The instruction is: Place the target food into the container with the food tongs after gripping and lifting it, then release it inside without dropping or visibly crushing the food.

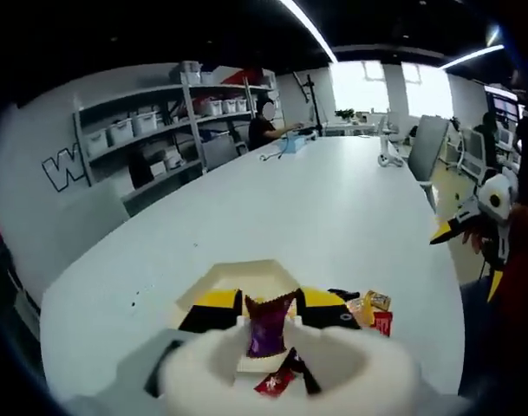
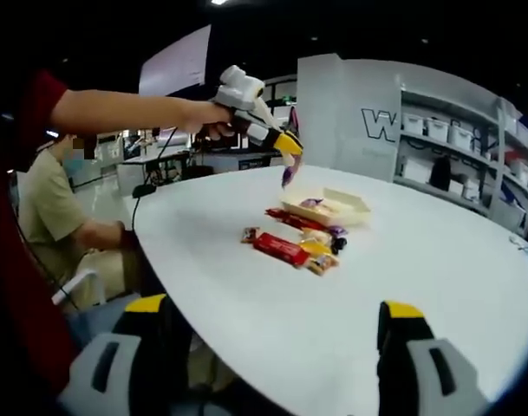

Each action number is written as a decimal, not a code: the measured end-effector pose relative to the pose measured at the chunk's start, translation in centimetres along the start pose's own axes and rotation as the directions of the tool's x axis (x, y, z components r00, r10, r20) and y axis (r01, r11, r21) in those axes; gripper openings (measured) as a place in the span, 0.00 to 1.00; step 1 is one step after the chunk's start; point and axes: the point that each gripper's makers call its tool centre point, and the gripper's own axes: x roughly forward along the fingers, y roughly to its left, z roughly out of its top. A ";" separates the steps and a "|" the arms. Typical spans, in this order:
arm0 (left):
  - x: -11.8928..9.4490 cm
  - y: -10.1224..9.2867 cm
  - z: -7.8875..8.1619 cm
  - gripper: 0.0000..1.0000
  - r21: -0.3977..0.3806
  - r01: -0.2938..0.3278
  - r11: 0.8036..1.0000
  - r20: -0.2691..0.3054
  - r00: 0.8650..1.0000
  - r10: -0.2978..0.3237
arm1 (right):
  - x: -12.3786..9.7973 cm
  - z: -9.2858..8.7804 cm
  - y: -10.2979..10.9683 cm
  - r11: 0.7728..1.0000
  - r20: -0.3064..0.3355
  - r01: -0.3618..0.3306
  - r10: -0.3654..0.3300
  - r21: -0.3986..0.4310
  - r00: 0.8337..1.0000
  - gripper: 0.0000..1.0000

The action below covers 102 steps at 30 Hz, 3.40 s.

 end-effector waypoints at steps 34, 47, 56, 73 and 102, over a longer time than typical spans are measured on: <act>0.4 -0.6 -2.1 0.26 -0.008 0.013 1.000 0.007 1.000 -0.013 | 0.6 0.2 -0.3 1.000 -0.003 -0.006 0.006 0.013 1.000 0.99; 0.1 -2.2 -2.7 0.27 -0.069 0.036 0.997 0.039 0.999 -0.033 | 0.7 0.1 0.3 1.000 -0.007 -0.015 0.015 0.012 1.000 0.99; -0.4 -3.1 -3.6 0.28 -0.079 0.057 0.995 0.060 0.997 -0.052 | 0.9 -0.1 0.6 1.000 -0.015 -0.022 0.022 0.009 1.000 0.99; -0.4 -4.2 -5.7 0.28 -0.119 0.078 0.990 0.056 0.996 -0.071 | 1.0 -0.2 1.1 0.999 -0.024 -0.033 0.034 0.005 0.999 0.99; -0.6 -6.4 -12.0 0.29 -0.117 0.100 0.988 -0.071 0.992 -0.109 | 1.7 -0.4 1.6 0.998 -0.036 -0.057 0.057 0.003 0.998 0.99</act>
